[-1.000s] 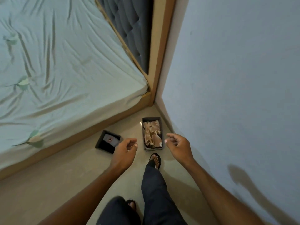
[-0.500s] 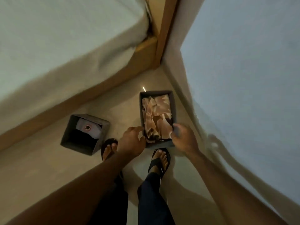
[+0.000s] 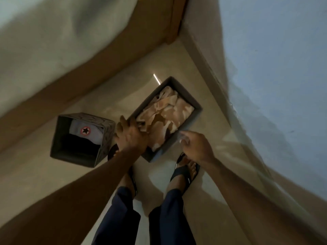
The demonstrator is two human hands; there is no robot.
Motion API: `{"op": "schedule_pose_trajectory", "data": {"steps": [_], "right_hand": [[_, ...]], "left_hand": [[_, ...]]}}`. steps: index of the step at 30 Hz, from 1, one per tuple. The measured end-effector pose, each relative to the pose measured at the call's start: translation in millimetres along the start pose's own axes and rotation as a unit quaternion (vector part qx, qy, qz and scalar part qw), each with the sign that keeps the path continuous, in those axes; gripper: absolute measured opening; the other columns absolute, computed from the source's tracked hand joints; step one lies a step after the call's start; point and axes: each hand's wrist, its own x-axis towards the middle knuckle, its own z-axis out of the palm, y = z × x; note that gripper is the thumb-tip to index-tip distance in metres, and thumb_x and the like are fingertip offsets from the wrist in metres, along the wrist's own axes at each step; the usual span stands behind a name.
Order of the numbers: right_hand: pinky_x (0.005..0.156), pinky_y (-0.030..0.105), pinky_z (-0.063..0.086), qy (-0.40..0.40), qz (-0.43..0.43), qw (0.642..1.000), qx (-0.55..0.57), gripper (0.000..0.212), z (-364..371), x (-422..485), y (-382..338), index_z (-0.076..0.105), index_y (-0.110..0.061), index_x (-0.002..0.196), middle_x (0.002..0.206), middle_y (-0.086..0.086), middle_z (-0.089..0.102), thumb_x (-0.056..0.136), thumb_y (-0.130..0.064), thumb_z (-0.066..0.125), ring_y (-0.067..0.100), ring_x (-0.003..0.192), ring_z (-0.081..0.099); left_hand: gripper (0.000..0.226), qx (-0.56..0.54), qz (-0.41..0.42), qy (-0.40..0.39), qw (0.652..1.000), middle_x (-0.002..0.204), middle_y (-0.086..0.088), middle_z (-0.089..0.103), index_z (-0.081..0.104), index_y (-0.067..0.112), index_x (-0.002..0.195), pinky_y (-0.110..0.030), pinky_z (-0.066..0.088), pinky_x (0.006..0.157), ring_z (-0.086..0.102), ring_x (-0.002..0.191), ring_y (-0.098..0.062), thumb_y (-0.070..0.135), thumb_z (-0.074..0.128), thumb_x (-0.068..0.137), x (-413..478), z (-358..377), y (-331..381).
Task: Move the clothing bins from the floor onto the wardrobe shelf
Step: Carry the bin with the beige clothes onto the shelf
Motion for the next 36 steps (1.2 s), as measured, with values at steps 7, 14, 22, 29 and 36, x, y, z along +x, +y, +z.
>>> {"op": "schedule_pose_trajectory", "data": {"steps": [7,14,22,29,36], "right_hand": [[0.090,0.039,0.047,0.099,0.068,0.991,-0.059,0.058,3.9,23.8,-14.7,0.030,-0.014,0.148,0.141,0.012,0.045,0.095,-0.026,0.051,0.032,0.123,0.050],[0.066,0.036,0.051,0.154,-0.021,0.974,-0.166,0.014,-11.5,27.3,-3.7,0.067,-0.014,0.086,0.095,0.009,0.060,0.086,-0.022,0.056,0.028,0.091,0.057],[0.082,0.037,0.048,0.065,-0.045,0.982,-0.169,0.027,-10.1,66.5,-5.5,0.058,-0.007,0.112,0.119,0.014,0.052,0.085,-0.011,0.054,0.035,0.102,0.056],[0.067,0.027,0.035,0.026,-0.060,0.984,-0.163,0.021,-21.2,5.4,0.1,0.067,-0.010,0.099,0.099,0.015,0.062,0.078,-0.016,0.063,0.036,0.089,0.062],[0.065,0.028,0.034,0.027,-0.013,0.992,-0.118,0.020,-67.9,-163.3,-22.8,0.066,-0.008,0.097,0.096,0.017,0.063,0.078,-0.011,0.061,0.038,0.087,0.061]], "left_hand": [[0.050,-0.091,-0.084,-0.131,0.984,0.120,-0.012,0.058,0.054,0.018,0.119,-0.046,0.052,0.090,0.059,0.103,-0.035,0.052,0.043,0.083,0.2,10.4,-55.9],[0.040,-0.231,-0.087,-0.079,0.966,0.127,-0.012,0.059,0.053,0.021,0.130,-0.039,0.046,0.094,0.055,0.115,-0.032,0.043,0.044,0.098,-5.2,5.5,-57.6],[0.030,-0.148,-0.030,-0.113,0.982,0.114,-0.012,0.061,0.057,0.011,0.124,-0.039,0.047,0.087,0.057,0.110,-0.033,0.015,0.052,0.095,14.4,8.5,-70.0],[0.024,0.002,0.018,-0.073,0.997,0.108,-0.018,0.066,0.062,0.009,0.111,-0.048,0.055,0.080,0.062,0.098,-0.040,0.015,0.051,0.091,-17.9,-22.8,-70.2],[0.030,0.050,0.080,-0.094,0.991,0.109,-0.019,0.066,0.060,0.015,0.119,-0.043,0.052,0.079,0.063,0.102,-0.041,0.018,0.056,0.090,-133.1,-104.0,-46.1]]}}
